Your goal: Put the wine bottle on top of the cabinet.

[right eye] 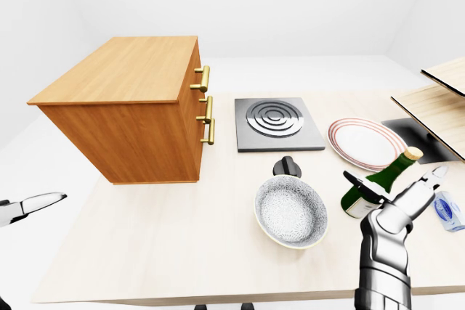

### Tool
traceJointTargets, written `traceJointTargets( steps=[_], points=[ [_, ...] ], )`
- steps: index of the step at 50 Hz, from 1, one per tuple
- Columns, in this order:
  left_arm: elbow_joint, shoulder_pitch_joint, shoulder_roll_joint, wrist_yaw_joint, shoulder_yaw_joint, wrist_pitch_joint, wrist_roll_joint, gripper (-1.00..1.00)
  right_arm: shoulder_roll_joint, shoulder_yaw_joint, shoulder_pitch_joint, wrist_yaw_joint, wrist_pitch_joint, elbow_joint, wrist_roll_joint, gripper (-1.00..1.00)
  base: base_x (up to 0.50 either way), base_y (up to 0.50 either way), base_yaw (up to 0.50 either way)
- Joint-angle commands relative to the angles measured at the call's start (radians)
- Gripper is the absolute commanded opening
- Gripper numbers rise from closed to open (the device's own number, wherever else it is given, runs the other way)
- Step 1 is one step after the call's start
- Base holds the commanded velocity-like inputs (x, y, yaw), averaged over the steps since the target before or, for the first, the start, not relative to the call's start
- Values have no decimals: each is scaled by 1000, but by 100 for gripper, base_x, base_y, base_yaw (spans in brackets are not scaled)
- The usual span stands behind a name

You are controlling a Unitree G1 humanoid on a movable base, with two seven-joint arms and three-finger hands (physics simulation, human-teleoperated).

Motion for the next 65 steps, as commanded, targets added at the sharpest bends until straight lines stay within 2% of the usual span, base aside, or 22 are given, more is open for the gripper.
traceJointTargets(
  steps=[1, 30, 60, 62, 63, 64, 65],
  points=[
    [3, 0, -1, 1, -5, 0, 4, 100, -22, 17, -22, -13, 0, 64, 23, 100, 0, 0, 0],
    [16, 5, -4, -3, -8, 0, 12, 100, -72, 66, -101, -9, 0, 215, 36, 100, 0, 0, 0],
    [21, 6, -5, -3, -15, 0, 16, 100, -107, 74, -109, -17, 0, 327, 78, 100, 0, 0, 0],
    [23, 6, -6, -3, -16, 0, 17, 100, -108, 71, -105, -20, 0, 322, 83, 11, 0, 0, 0],
    [22, 6, -6, -3, -17, 0, 17, 100, -108, 71, -105, -21, 0, 322, 84, 2, 0, 0, 0],
    [22, 6, -6, -2, -17, 0, 18, 100, -109, 71, -105, -21, 0, 323, 84, -23, 0, 0, 0],
    [22, 6, -7, -2, -17, 0, 18, 100, -109, 71, -106, -22, 0, 324, 84, -40, 0, 0, 0]
  ],
)
